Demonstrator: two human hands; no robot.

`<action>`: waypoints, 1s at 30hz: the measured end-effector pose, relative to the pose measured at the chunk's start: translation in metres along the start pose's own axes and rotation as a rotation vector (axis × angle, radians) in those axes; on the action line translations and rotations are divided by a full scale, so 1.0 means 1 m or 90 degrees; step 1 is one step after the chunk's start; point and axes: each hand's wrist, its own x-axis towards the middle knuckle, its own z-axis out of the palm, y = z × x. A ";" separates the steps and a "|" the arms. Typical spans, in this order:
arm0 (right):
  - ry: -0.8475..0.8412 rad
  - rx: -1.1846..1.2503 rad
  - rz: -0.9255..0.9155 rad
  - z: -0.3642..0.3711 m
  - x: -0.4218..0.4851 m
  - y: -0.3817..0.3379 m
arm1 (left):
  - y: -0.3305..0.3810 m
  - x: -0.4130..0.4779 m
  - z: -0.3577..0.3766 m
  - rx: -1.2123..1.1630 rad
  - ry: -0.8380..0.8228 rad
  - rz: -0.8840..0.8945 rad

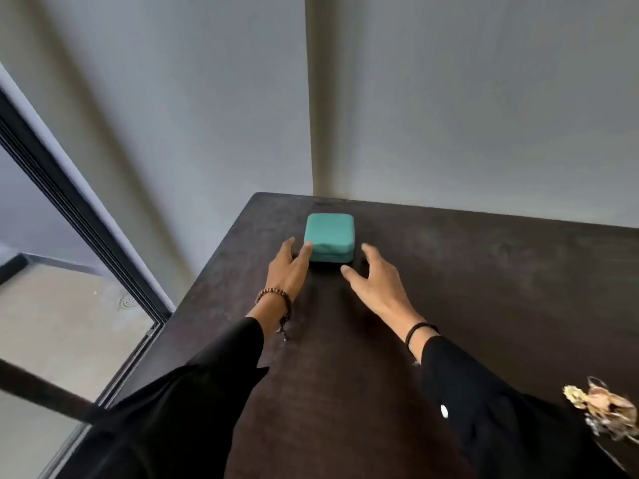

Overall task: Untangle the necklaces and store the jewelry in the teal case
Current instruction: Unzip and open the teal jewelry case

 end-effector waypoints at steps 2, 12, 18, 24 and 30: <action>0.017 0.027 -0.012 0.008 0.010 0.003 | -0.007 0.011 0.005 -0.061 0.006 0.003; 0.052 0.108 -0.068 0.033 0.040 0.015 | -0.022 0.054 0.020 -0.044 -0.050 0.092; 0.134 0.119 -0.112 0.046 0.043 0.030 | -0.032 0.052 0.016 -0.066 -0.056 0.116; 0.148 0.207 -0.122 0.048 0.024 0.032 | -0.036 0.033 0.013 -0.050 -0.045 0.125; 0.178 0.220 -0.096 0.042 -0.023 0.027 | -0.044 -0.009 0.004 -0.054 -0.032 0.119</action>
